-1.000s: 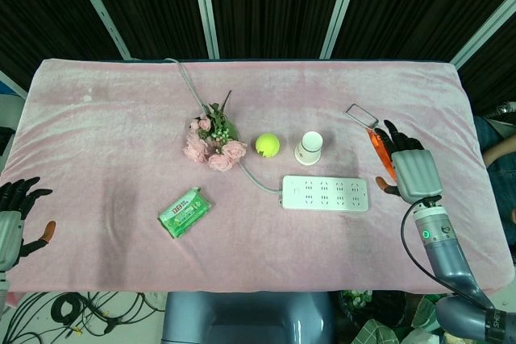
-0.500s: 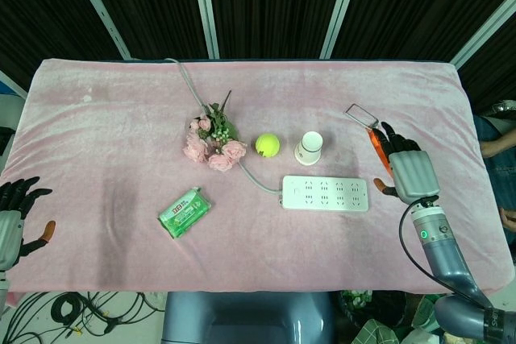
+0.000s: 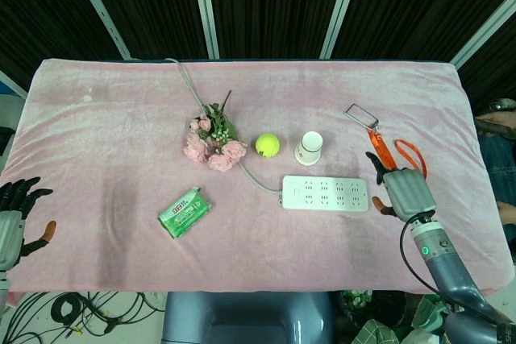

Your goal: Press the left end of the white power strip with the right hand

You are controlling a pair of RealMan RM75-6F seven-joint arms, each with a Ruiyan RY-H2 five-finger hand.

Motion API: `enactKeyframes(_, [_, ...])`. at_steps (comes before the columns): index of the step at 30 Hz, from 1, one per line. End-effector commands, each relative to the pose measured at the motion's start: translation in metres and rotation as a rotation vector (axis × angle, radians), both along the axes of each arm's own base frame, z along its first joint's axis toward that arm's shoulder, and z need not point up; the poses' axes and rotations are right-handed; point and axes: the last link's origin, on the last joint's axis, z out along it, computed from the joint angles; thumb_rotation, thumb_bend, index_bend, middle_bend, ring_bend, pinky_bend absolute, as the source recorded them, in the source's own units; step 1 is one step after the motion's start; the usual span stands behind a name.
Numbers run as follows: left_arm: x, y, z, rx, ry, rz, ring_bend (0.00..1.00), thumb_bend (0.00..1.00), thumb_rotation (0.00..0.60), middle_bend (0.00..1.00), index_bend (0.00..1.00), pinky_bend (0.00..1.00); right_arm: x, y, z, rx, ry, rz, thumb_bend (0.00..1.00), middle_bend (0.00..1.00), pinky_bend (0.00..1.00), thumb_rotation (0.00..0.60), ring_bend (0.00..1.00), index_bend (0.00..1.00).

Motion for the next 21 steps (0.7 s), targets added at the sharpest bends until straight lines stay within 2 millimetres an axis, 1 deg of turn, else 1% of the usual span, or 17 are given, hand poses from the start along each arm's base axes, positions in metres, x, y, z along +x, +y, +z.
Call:
enactKeyframes(1, [0.000,0.000,0.000,0.000,0.000,0.000,0.04,0.37,0.600,0.10,0.26,0.06,-0.001,0.011,-0.008,0.051,0.007,0.001,0.56,0.79,0.91,0.600,0.85,0.09])
enactKeyframes(5, [0.000,0.000,-0.001,-0.002,0.002,-0.002,0.04,0.37,0.600,0.10,0.26,0.06,0.002,0.022,-0.024,0.105,0.002,0.014,0.69,0.88,0.99,0.600,0.93,0.12])
enactKeyframes(6, [0.000,0.001,-0.002,-0.004,0.003,-0.002,0.04,0.37,0.600,0.10,0.26,0.06,0.005,0.024,-0.031,0.118,-0.010,0.020,0.73,0.90,1.00,0.600,0.95,0.12])
enactKeyframes(9, [0.001,0.001,-0.003,-0.010,0.006,-0.006,0.04,0.37,0.600,0.10,0.26,0.06,0.014,0.023,-0.053,0.138,-0.034,0.037,0.79,0.93,1.00,0.600,0.98,0.13])
enactKeyframes(14, [0.000,0.001,-0.001,-0.001,-0.002,-0.001,0.04,0.37,0.600,0.10,0.26,0.06,0.029,0.011,-0.085,0.163,-0.034,0.060,0.82,0.94,1.00,0.600,0.99,0.14])
enactKeyframes(15, [-0.001,0.001,0.000,-0.001,-0.004,0.006,0.04,0.37,0.600,0.10,0.26,0.06,0.037,0.004,-0.097,0.181,-0.038,0.071,0.82,0.94,1.00,0.600,0.99,0.15])
enactKeyframes(18, [-0.002,0.001,0.001,-0.007,-0.005,0.008,0.04,0.37,0.600,0.10,0.26,0.06,0.044,-0.002,-0.109,0.196,-0.024,0.069,0.82,0.94,1.00,0.600,0.99,0.15])
enactKeyframes(21, [-0.002,0.001,0.000,-0.009,-0.003,0.006,0.04,0.37,0.600,0.10,0.26,0.06,0.049,-0.005,-0.116,0.206,-0.016,0.072,0.83,0.95,1.00,0.600,1.00,0.16])
